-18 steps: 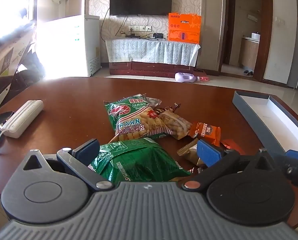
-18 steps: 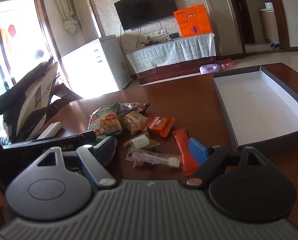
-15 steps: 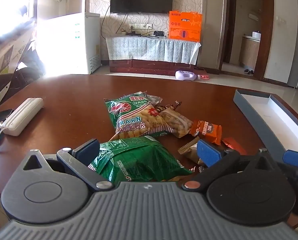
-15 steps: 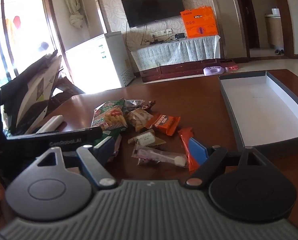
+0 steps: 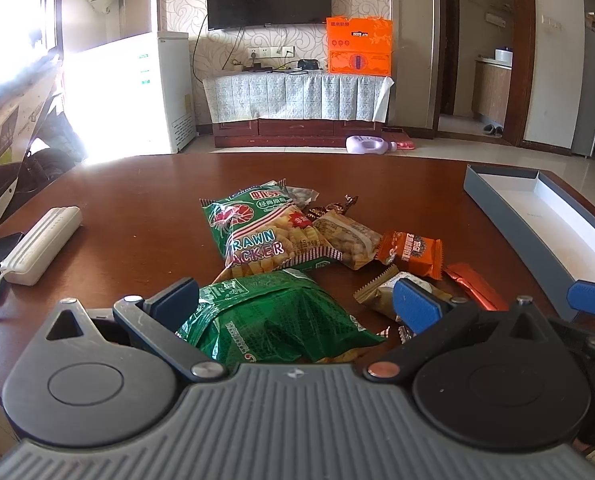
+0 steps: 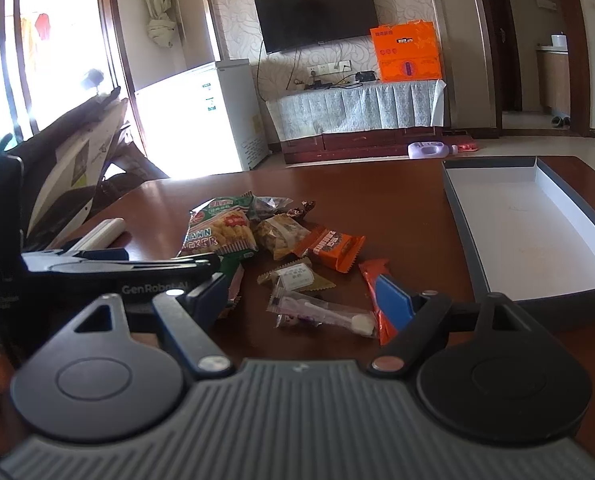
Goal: Organize snacks
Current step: 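Lower the left gripper onto the green snack bag and close on it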
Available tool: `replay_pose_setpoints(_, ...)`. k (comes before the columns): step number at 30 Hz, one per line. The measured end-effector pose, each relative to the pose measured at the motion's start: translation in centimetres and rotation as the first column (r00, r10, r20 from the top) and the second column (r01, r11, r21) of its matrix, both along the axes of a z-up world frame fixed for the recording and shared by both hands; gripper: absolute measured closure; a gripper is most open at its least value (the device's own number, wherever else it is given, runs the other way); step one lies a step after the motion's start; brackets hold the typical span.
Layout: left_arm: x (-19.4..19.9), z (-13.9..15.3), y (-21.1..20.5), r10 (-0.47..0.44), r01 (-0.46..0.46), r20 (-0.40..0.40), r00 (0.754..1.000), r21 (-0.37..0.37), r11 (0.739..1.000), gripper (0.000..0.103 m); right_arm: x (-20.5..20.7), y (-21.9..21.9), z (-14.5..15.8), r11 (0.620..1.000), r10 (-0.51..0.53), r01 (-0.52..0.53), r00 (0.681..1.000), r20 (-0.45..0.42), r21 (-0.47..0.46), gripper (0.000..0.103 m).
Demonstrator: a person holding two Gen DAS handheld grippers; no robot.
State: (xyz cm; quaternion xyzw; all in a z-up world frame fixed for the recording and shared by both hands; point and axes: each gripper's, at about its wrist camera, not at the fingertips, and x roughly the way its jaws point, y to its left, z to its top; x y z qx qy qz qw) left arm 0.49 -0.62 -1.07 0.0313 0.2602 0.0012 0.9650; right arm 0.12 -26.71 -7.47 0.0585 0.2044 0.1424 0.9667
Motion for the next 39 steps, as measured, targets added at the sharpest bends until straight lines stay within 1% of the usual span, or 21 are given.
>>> replay_pose_setpoints(1, 0.1, -0.1, 0.0, -0.002, 0.002, 0.009, 1.000, 0.008, 1.000, 0.000, 0.0, 0.0, 0.0, 1.000, -0.001, 0.001, 1.000, -0.002, 0.002, 0.021)
replay_pose_setpoints(7, 0.6, -0.4, 0.2, -0.001, 0.001, 0.026, 1.000, -0.003, 1.000, 0.000, 0.1, 0.2, -0.1, 1.000, 0.000, 0.000, 1.000, 0.005, -0.006, 0.021)
replay_pose_setpoints(12, 0.7, -0.4, 0.5, -0.002, 0.002, 0.011, 1.000, 0.000, 1.000, 0.000, 0.1, 0.2, -0.1, 1.000, 0.000, 0.000, 1.000, 0.007, -0.008, 0.021)
replay_pose_setpoints(14, 0.8, -0.4, 0.8, 0.001, -0.001, -0.009, 1.000, -0.003, 1.000, 0.000, 0.1, 0.2, -0.1, 1.000, 0.001, -0.001, 1.000, 0.008, -0.010, 0.021)
replay_pose_setpoints(23, 1.0, -0.7, 1.8, -0.010, 0.010, -0.017, 1.000, -0.020, 1.000, 0.000, 0.4, 0.8, -0.2, 0.999, 0.017, -0.016, 1.000, 0.013, -0.032, 0.021)
replay_pose_setpoints(26, 1.0, -0.7, 2.1, -0.013, 0.013, -0.014, 1.000, -0.036, 0.999, 0.000, 0.5, 1.1, -0.3, 0.999, 0.021, -0.020, 1.000, 0.017, -0.045, 0.021)
replay_pose_setpoints(29, 1.0, -0.7, 2.2, -0.014, 0.013, -0.017, 1.000, -0.034, 0.999, 0.000, 0.6, 1.4, -0.4, 0.998, 0.021, -0.020, 1.000, 0.022, -0.059, 0.021)
replay_pose_setpoints(32, 0.9, -0.8, 2.2, -0.013, 0.013, -0.031, 0.999, -0.015, 1.000, 0.000, 0.5, 1.7, -0.5, 0.997, 0.021, -0.019, 0.999, 0.028, -0.074, 0.021)
replay_pose_setpoints(39, 1.0, -2.4, 2.4, -0.028, 0.025, -0.059, 0.998, -0.044, 0.999, 0.000, 1.3, 1.8, -1.1, 0.996, 0.004, -0.006, 1.000, -0.022, -0.084, 0.021)
